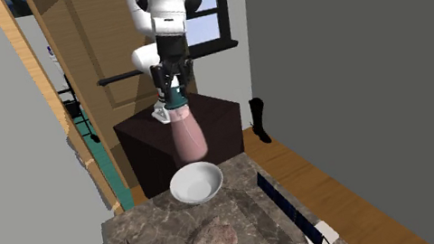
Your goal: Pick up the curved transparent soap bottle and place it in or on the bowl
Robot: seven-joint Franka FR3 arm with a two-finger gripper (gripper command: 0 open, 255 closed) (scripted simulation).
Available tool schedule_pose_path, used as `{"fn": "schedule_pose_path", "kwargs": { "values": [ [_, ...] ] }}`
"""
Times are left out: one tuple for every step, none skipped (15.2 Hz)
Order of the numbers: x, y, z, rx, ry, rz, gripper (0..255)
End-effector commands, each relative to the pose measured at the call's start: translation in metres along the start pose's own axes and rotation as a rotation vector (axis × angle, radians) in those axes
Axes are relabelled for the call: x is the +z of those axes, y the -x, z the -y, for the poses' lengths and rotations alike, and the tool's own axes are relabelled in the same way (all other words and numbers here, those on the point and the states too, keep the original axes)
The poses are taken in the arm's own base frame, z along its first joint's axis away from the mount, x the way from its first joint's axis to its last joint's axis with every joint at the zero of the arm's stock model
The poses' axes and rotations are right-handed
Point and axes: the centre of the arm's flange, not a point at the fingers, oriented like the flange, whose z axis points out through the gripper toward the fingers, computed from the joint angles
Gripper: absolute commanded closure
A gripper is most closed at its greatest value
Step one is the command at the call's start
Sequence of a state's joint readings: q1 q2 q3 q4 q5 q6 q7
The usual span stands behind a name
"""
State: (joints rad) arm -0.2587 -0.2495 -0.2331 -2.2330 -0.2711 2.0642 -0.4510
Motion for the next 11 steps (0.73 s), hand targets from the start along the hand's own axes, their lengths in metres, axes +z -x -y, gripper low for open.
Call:
{"fn": "schedule_pose_path", "kwargs": {
  "values": [
    [0.009, 0.001, 0.001, -0.001, 0.0, 0.0, 255],
    [0.015, 0.001, 0.002, -0.001, 0.0, 0.0, 255],
    [0.02, 0.0, 0.003, -0.001, 0.0, 0.0, 255],
    [0.025, 0.0, 0.004, -0.001, 0.0, 0.0, 255],
    [0.03, 0.0, 0.005, -0.001, 0.0, 0.0, 255],
    [0.035, 0.0, 0.006, -0.001, 0.0, 0.0, 255],
    [0.04, 0.0, 0.007, -0.001, 0.0, 0.0, 255],
    [0.046, 0.0, 0.008, -0.001, 0.0, 0.0, 255],
    [0.051, 0.0, 0.009, -0.001, 0.0, 0.0, 255],
    [0.056, 0.0, 0.01, -0.001, 0.0, 0.0, 255],
    [0.061, -0.001, 0.011, -0.001, 0.0, 0.0, 255]
  ]
}}
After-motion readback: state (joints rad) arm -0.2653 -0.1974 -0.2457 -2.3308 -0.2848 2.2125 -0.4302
